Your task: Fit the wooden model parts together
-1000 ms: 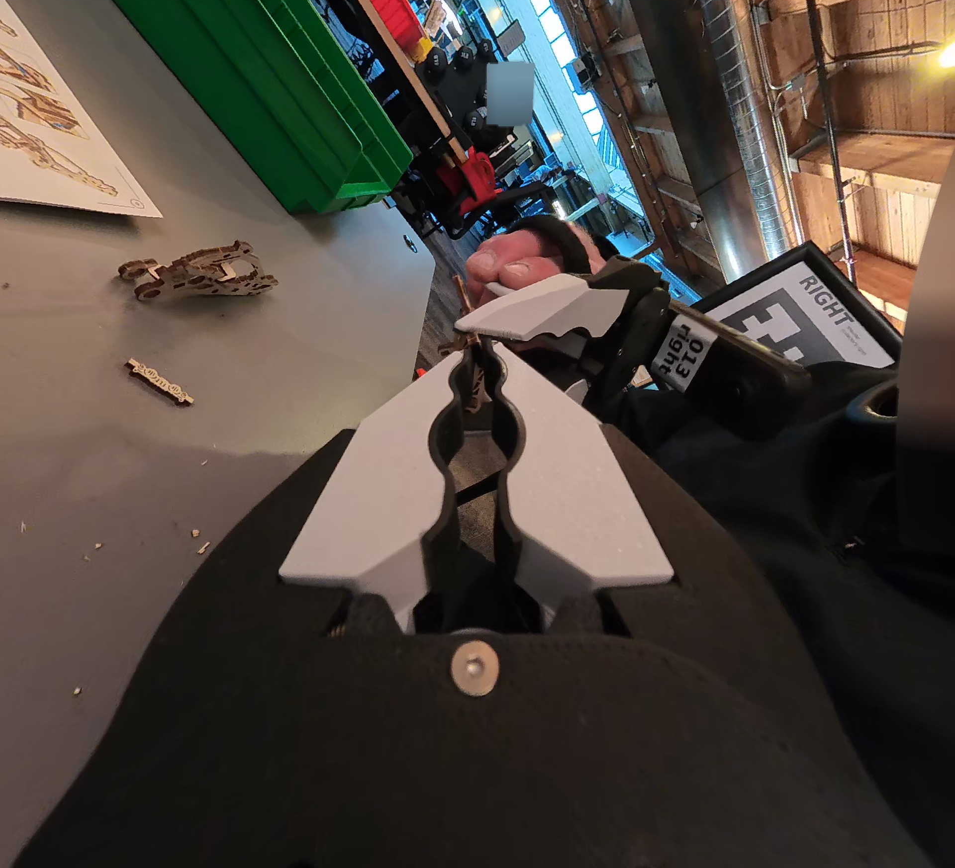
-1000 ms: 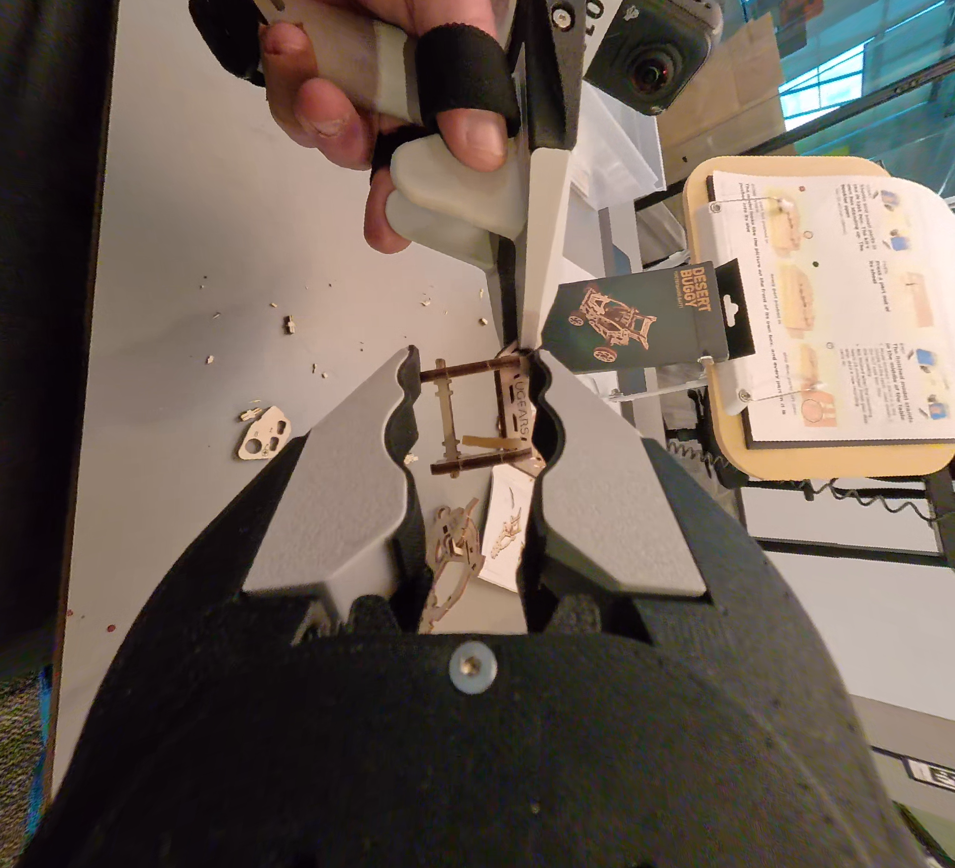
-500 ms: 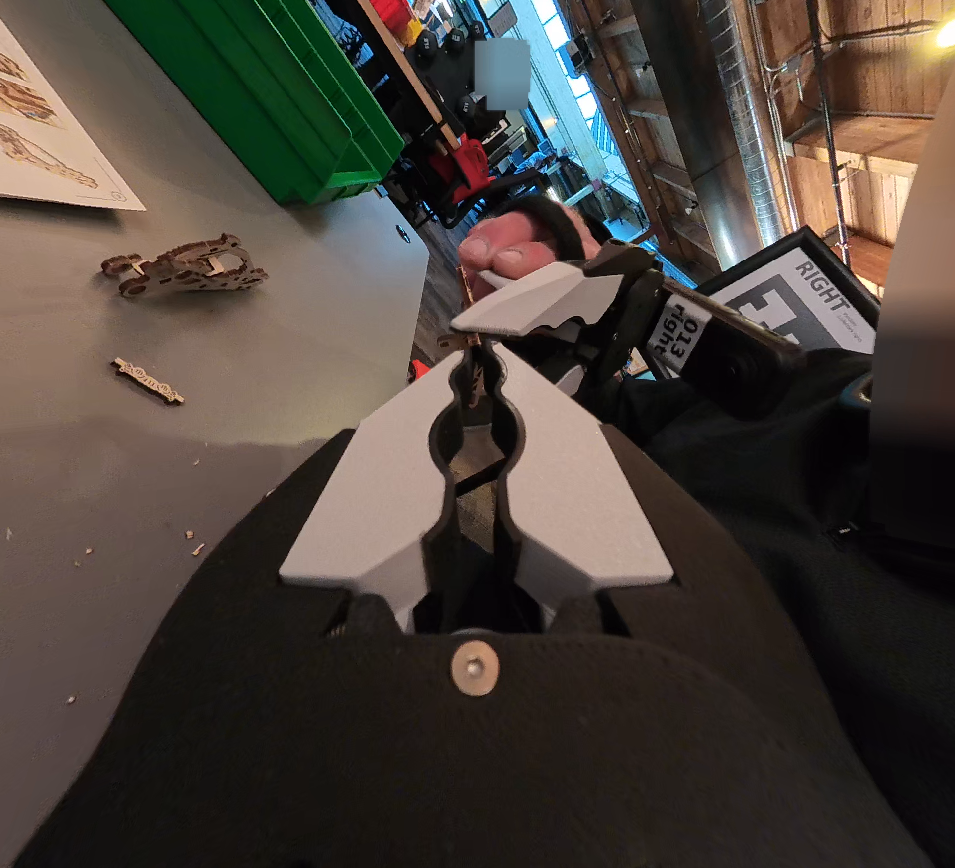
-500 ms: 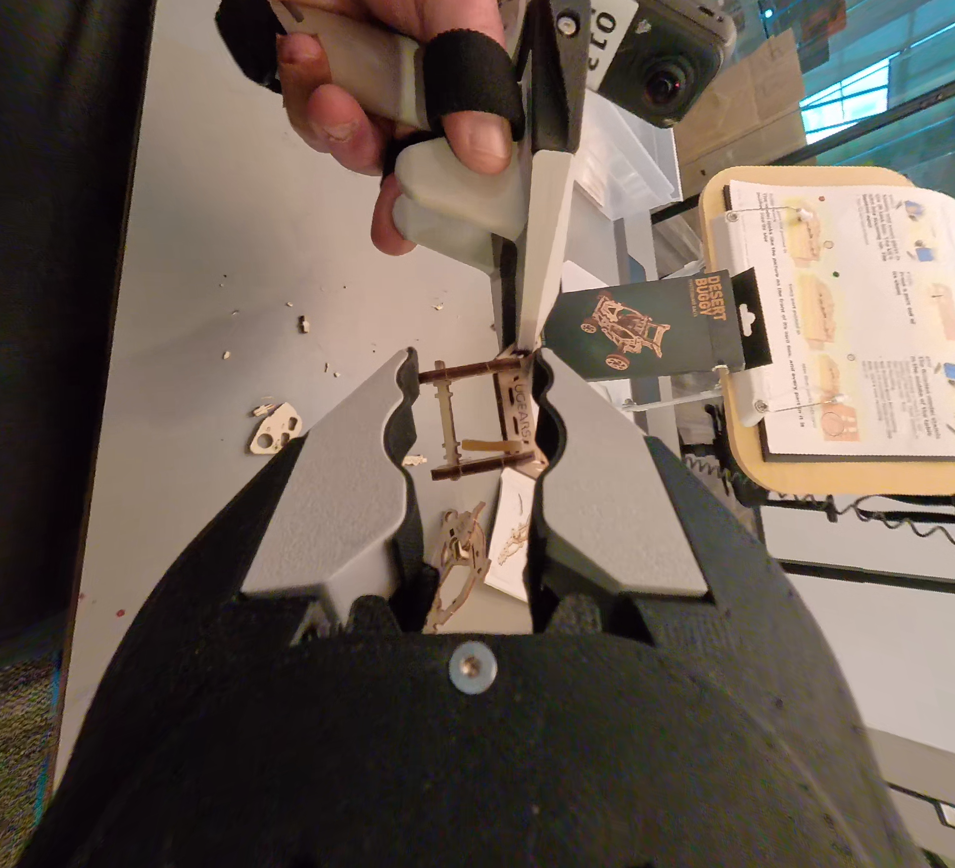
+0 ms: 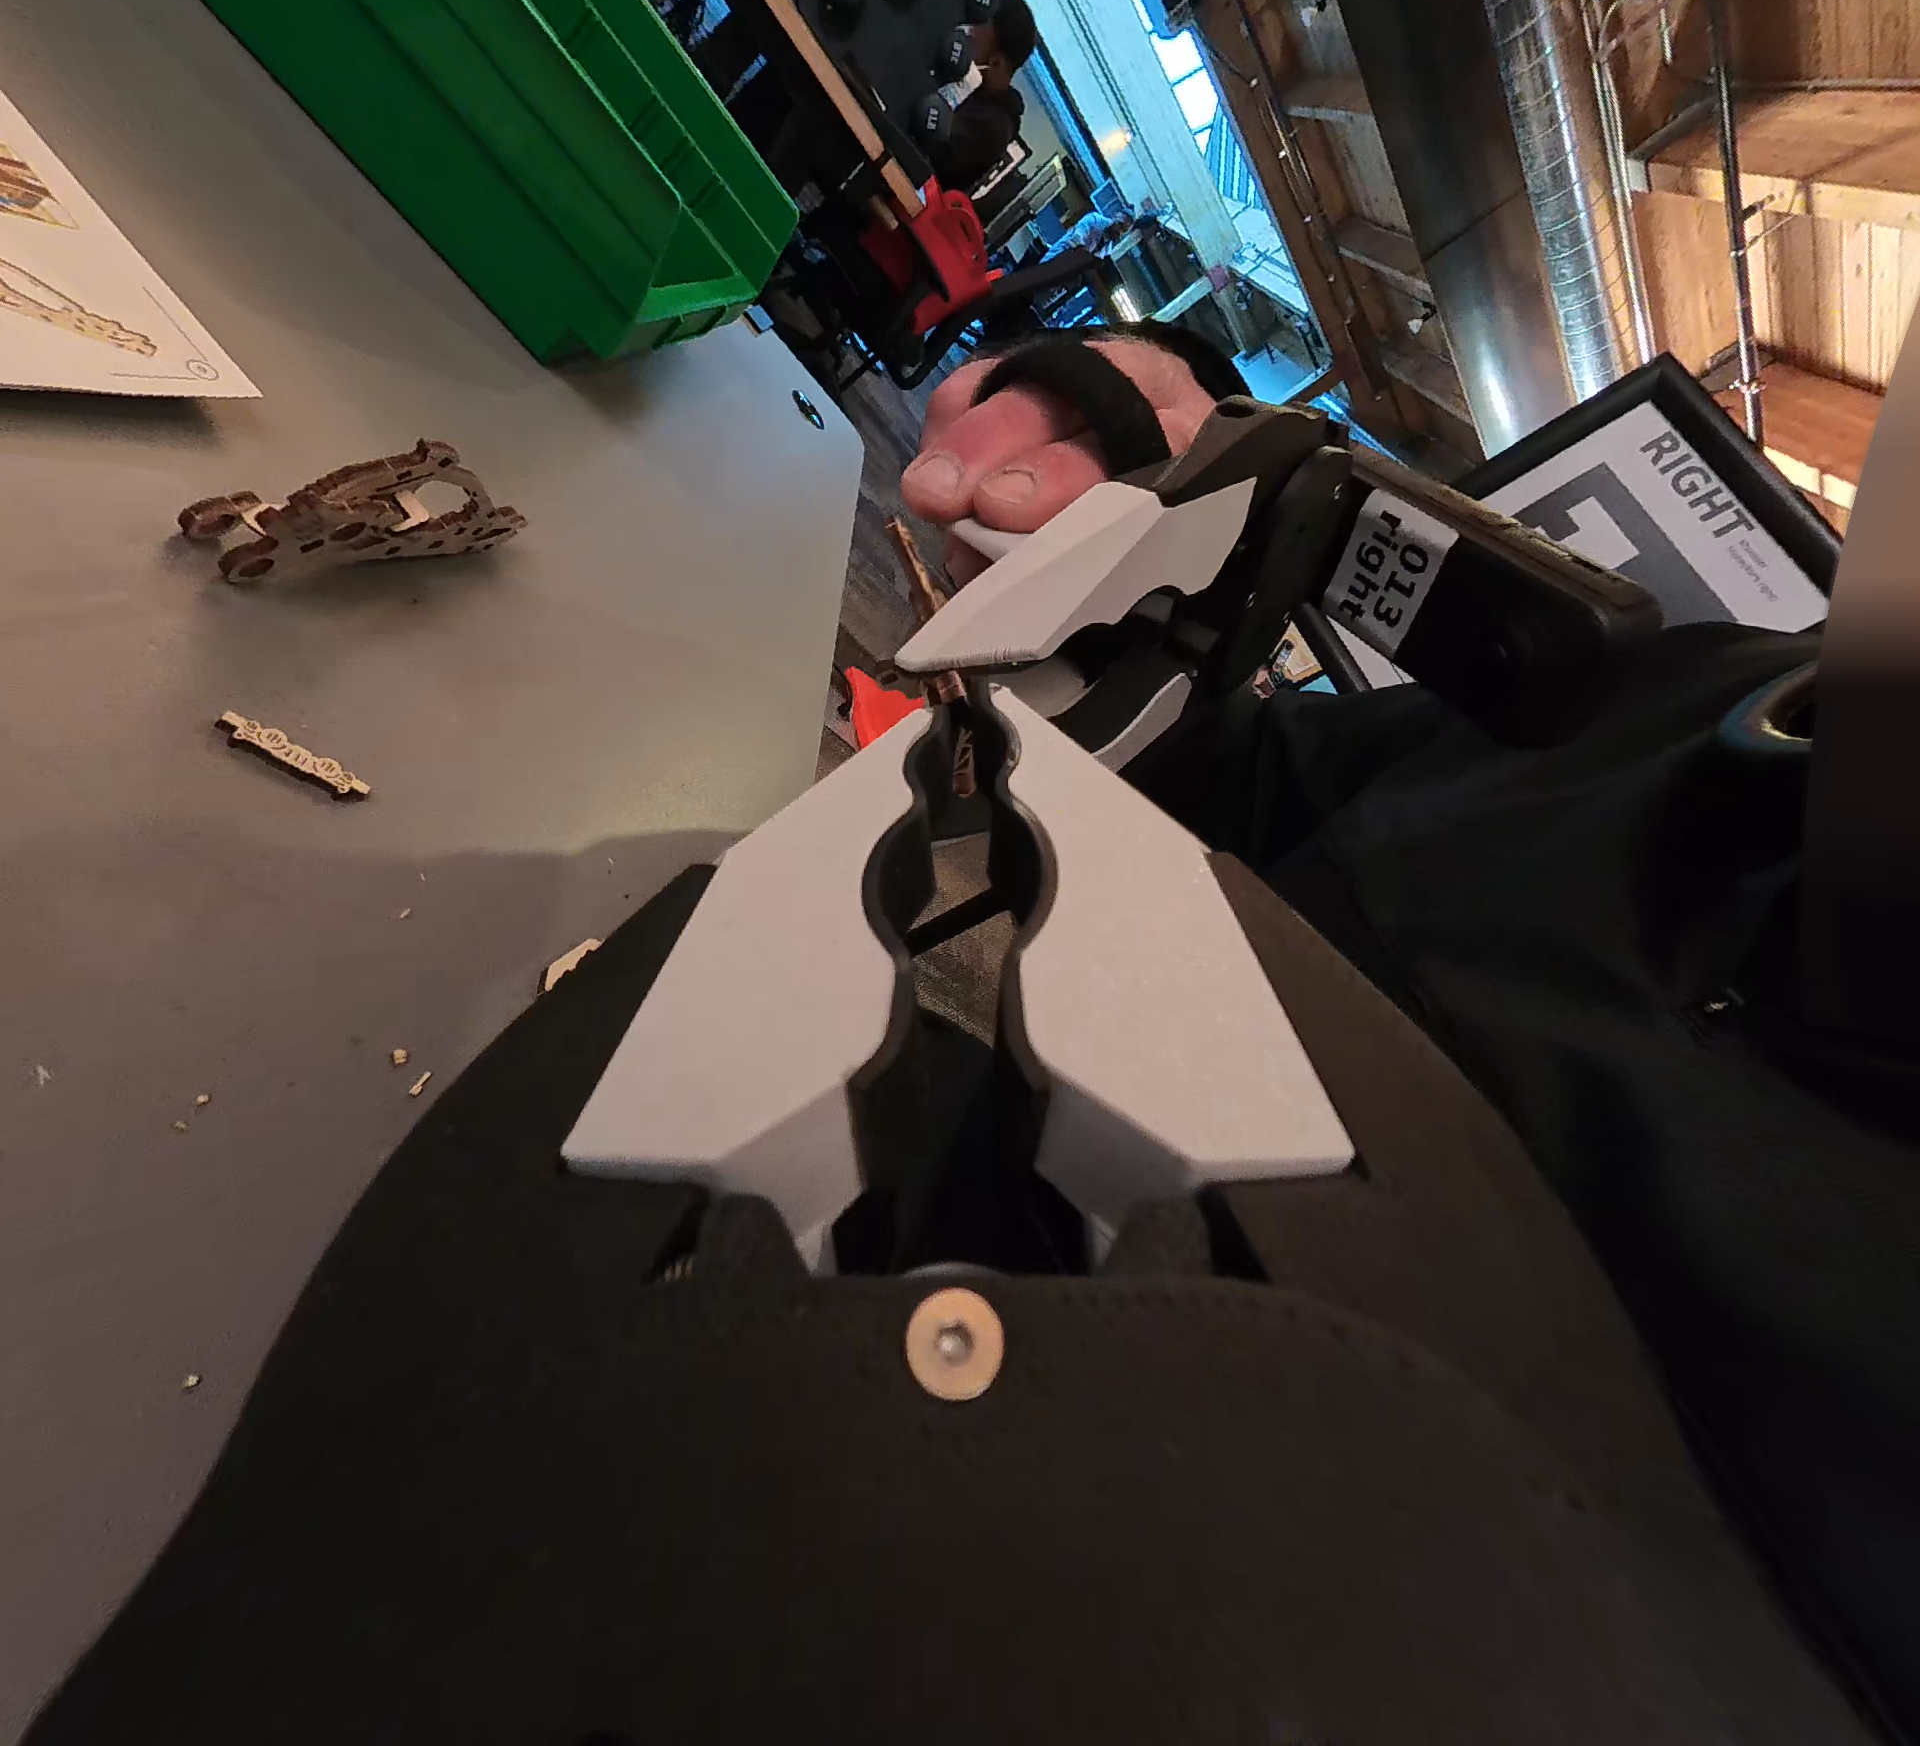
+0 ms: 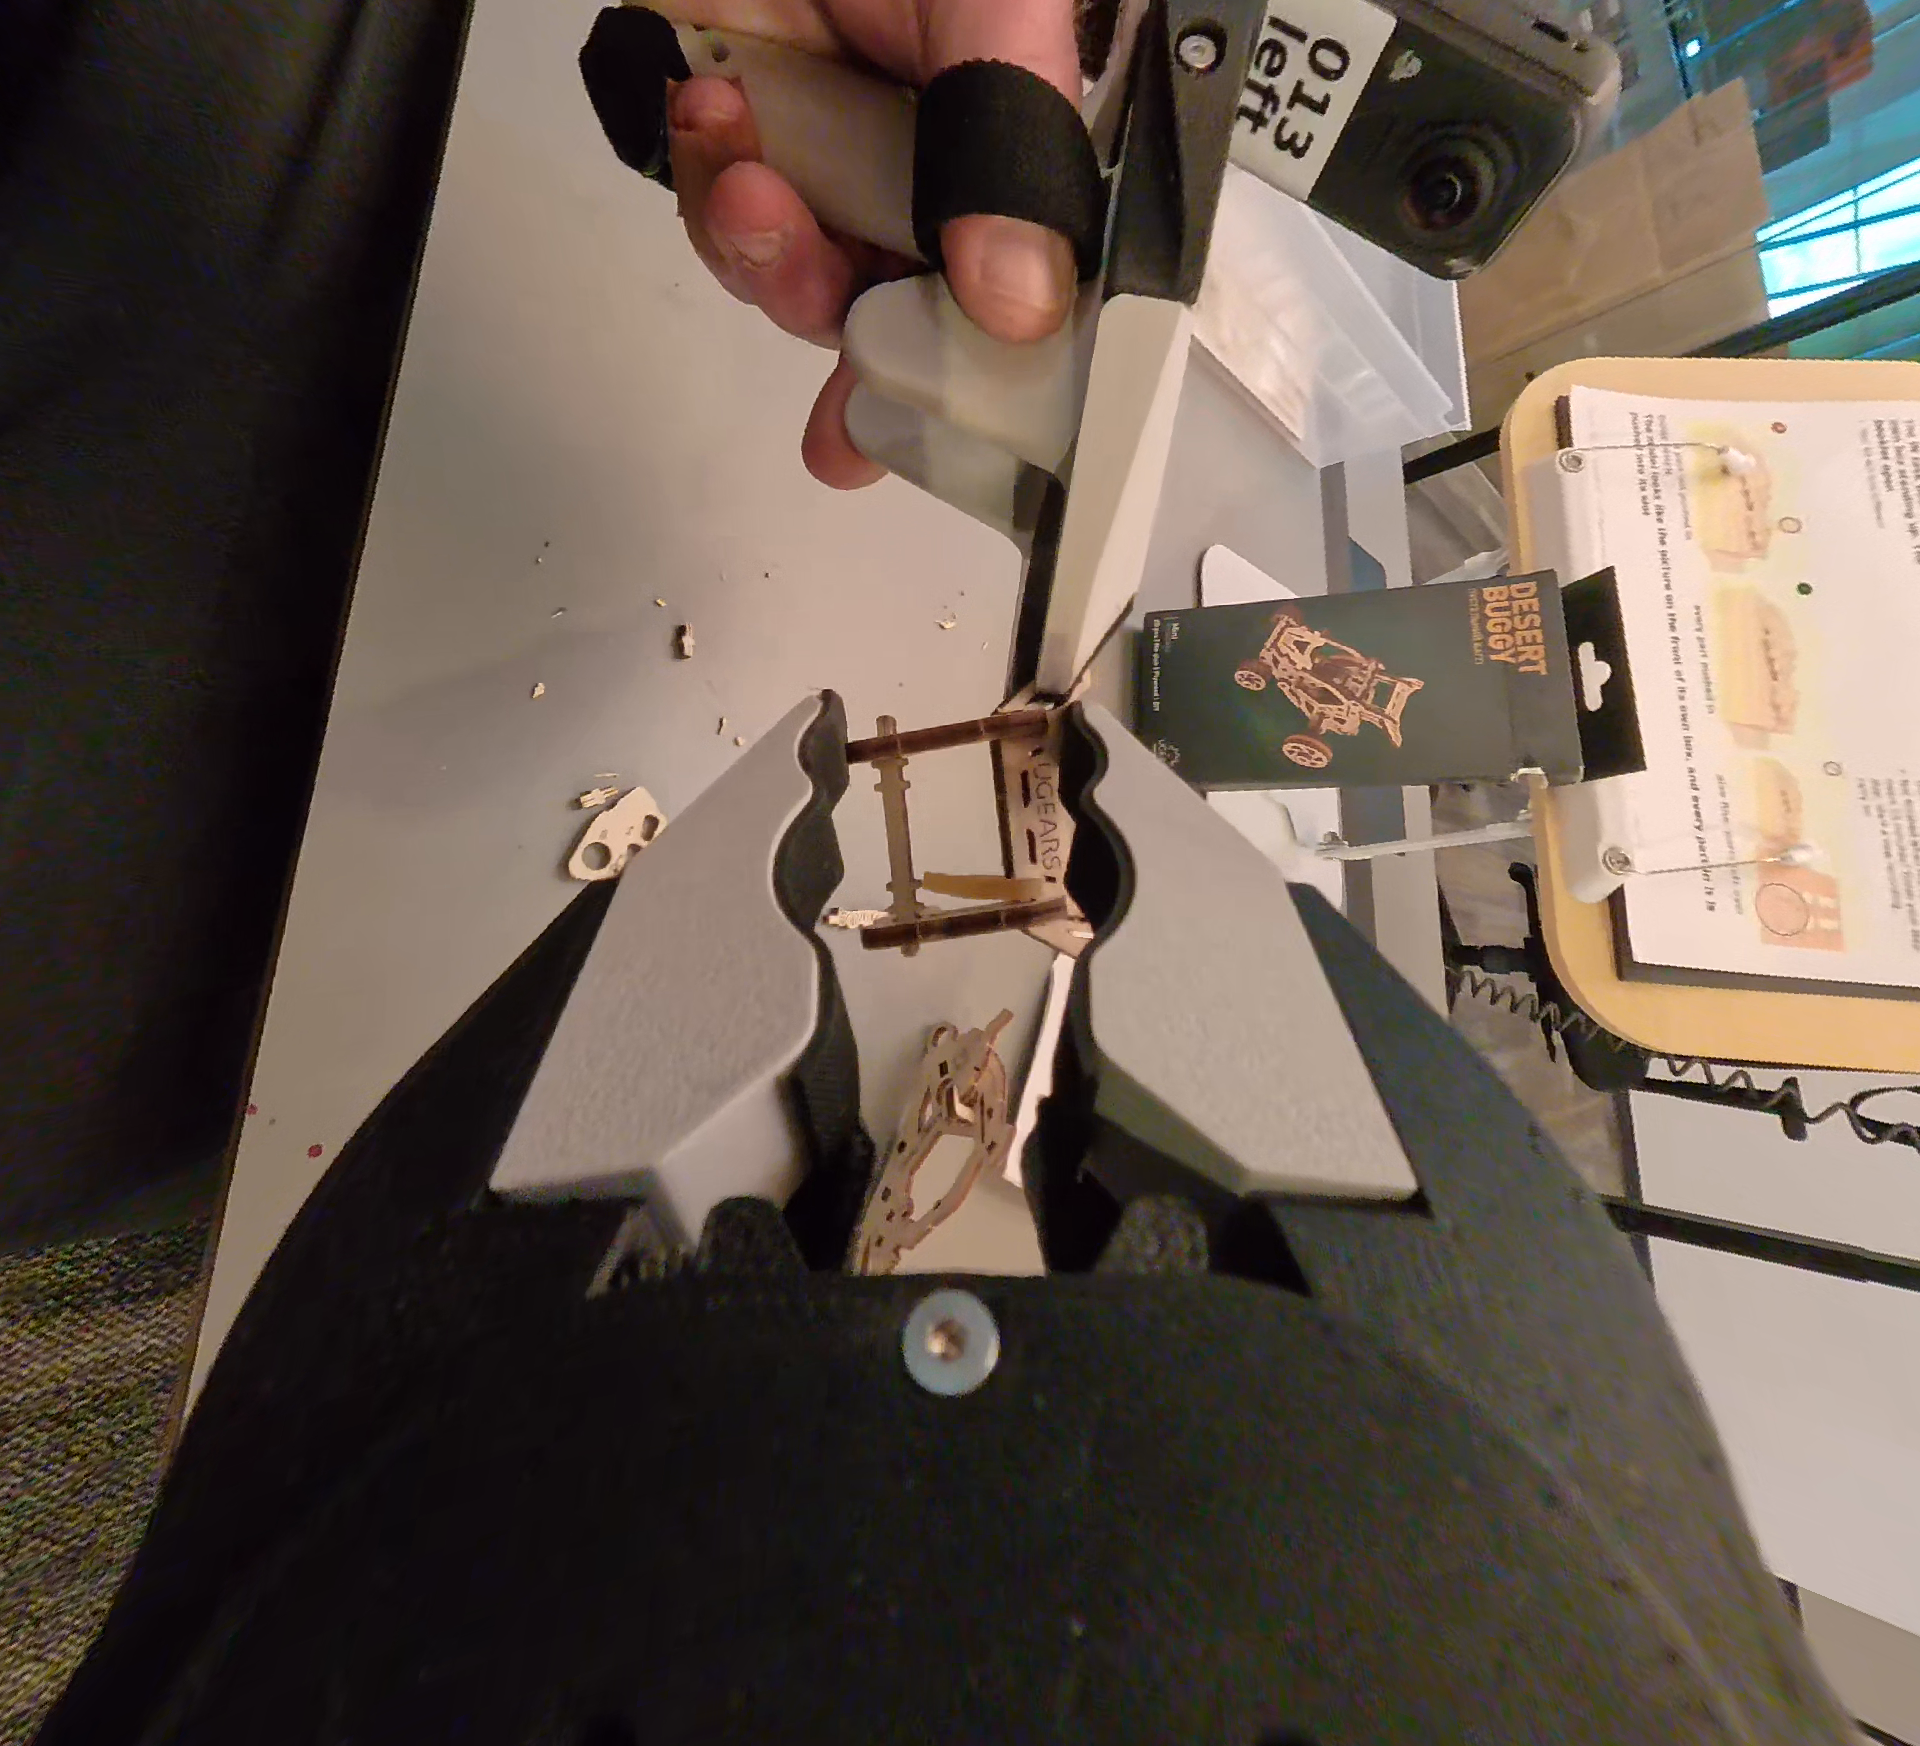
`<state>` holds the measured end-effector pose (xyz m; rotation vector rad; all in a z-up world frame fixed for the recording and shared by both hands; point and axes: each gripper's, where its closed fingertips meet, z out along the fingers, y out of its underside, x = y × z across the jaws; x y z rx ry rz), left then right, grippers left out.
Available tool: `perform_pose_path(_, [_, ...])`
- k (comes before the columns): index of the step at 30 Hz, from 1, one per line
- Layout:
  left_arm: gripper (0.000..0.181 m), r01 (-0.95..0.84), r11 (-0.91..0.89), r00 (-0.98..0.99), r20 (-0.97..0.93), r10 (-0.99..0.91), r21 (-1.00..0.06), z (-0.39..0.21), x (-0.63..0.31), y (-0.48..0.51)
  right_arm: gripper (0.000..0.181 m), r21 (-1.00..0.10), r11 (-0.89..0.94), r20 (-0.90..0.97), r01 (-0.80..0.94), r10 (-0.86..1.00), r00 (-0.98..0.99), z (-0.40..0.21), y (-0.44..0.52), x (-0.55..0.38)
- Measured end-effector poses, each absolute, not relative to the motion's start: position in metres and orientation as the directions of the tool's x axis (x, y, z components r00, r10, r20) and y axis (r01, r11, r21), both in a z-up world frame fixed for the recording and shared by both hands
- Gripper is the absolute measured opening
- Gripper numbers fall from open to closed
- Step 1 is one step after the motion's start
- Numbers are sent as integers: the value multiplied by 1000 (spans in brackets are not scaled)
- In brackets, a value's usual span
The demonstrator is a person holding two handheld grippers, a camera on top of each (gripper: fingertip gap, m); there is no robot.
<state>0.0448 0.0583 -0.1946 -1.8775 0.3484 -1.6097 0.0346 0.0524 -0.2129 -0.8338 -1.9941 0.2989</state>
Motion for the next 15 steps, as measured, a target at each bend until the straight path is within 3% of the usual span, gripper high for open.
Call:
perform_pose_path(1, [1,196,-766,218,788,-575,-613,-195,45,58,39,-511,739,663,439,664,-346,-214,53,35])
perform_pose_path(5, [1,219,-768,202,798,-568,-602,-194,43,59,39,-553,706,634,443,701,-325,-212,52,33])
perform_pose_path(9, [1,234,-770,188,805,-563,-594,-191,44,60,72,-569,673,603,472,732,-318,-204,55,39])
perform_pose_path(12, [1,235,-776,175,811,-558,-585,-190,42,59,74,-576,654,582,491,749,-315,-200,66,53])
perform_pose_path(15, [1,233,-783,156,817,-555,-577,-189,44,58,62,-546,683,597,485,723,-347,-206,67,57])
